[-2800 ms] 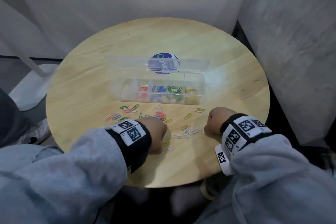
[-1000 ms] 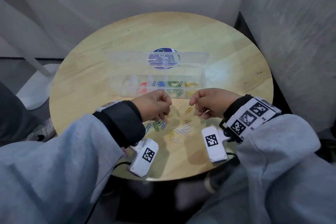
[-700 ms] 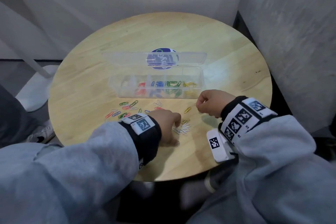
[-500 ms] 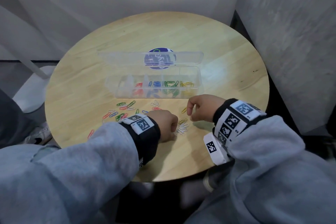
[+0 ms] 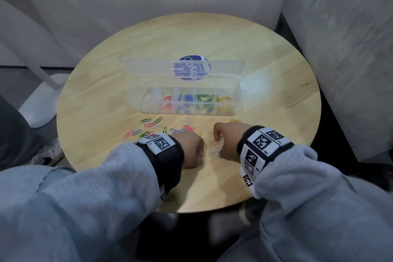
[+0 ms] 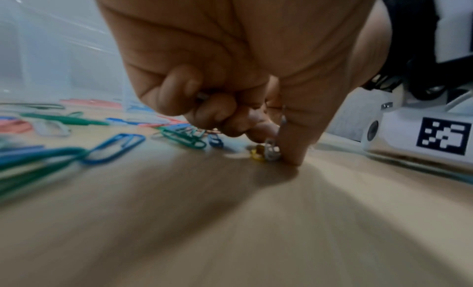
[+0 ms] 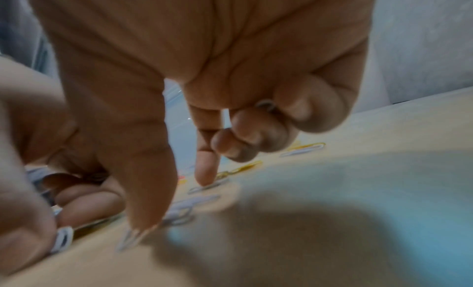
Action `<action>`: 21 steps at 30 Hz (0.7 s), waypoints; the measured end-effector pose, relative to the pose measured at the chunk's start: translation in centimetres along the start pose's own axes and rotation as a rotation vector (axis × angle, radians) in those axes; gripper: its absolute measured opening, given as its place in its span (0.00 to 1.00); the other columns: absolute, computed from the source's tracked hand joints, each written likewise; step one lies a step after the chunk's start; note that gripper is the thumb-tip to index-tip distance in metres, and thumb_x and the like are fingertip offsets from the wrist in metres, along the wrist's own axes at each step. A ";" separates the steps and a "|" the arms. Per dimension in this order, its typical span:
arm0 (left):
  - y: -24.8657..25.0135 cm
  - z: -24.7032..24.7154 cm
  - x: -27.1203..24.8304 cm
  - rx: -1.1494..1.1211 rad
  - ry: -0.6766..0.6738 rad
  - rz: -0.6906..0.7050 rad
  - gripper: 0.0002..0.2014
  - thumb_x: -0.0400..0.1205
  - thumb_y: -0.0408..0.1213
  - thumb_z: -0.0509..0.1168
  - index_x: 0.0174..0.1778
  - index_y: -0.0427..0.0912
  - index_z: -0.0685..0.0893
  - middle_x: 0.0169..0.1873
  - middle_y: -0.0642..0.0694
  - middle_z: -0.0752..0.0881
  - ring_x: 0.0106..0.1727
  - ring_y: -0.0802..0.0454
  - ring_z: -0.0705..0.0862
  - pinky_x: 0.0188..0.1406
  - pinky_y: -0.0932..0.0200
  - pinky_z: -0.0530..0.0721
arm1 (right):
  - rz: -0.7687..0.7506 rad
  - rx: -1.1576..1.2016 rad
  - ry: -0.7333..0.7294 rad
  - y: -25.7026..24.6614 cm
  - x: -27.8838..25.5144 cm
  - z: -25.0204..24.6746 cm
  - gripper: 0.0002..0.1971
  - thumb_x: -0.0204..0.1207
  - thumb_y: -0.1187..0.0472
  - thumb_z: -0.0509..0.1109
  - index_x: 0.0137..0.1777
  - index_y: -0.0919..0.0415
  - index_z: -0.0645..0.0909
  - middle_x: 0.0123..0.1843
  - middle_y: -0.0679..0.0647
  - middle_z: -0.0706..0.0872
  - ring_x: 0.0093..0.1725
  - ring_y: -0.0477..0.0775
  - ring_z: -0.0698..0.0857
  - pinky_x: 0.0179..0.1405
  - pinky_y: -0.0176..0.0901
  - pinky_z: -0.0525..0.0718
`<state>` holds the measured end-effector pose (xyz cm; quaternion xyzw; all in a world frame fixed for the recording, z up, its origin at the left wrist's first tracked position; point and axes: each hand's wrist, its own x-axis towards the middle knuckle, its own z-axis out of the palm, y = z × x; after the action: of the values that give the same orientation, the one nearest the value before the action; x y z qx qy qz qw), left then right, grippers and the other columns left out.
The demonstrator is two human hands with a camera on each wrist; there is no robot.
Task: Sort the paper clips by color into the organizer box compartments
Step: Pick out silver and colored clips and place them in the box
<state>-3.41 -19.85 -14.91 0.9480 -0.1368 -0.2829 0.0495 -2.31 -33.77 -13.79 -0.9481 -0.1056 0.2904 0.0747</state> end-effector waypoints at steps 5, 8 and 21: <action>-1.5 -0.9 -0.2 -0.265 0.032 -0.042 0.08 0.74 0.41 0.68 0.29 0.49 0.77 0.29 0.56 0.80 0.36 0.54 0.78 0.42 0.59 0.78 | -0.007 -0.018 -0.024 -0.2 0.1 -0.1 0.11 0.73 0.56 0.71 0.50 0.50 0.71 0.48 0.48 0.78 0.48 0.52 0.78 0.44 0.42 0.76; -2.4 -2.0 -0.4 -0.494 0.044 -0.034 0.09 0.74 0.41 0.71 0.30 0.49 0.79 0.30 0.54 0.83 0.34 0.56 0.78 0.41 0.61 0.77 | -0.047 -0.073 -0.052 -0.7 0.1 -0.2 0.06 0.76 0.60 0.68 0.51 0.53 0.76 0.50 0.50 0.81 0.47 0.53 0.77 0.44 0.41 0.75; -4.0 -4.0 -0.5 -1.318 0.172 -0.135 0.16 0.78 0.22 0.63 0.28 0.41 0.72 0.15 0.50 0.80 0.22 0.56 0.76 0.15 0.73 0.74 | -0.065 -0.156 -0.075 -1.0 0.1 -0.1 0.12 0.76 0.63 0.63 0.58 0.61 0.81 0.56 0.56 0.86 0.55 0.58 0.85 0.53 0.47 0.83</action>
<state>-0.66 -15.84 -11.97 0.7451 0.1287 -0.2333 0.6114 -2.35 -32.79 -13.49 -0.9356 -0.1615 0.3139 0.0062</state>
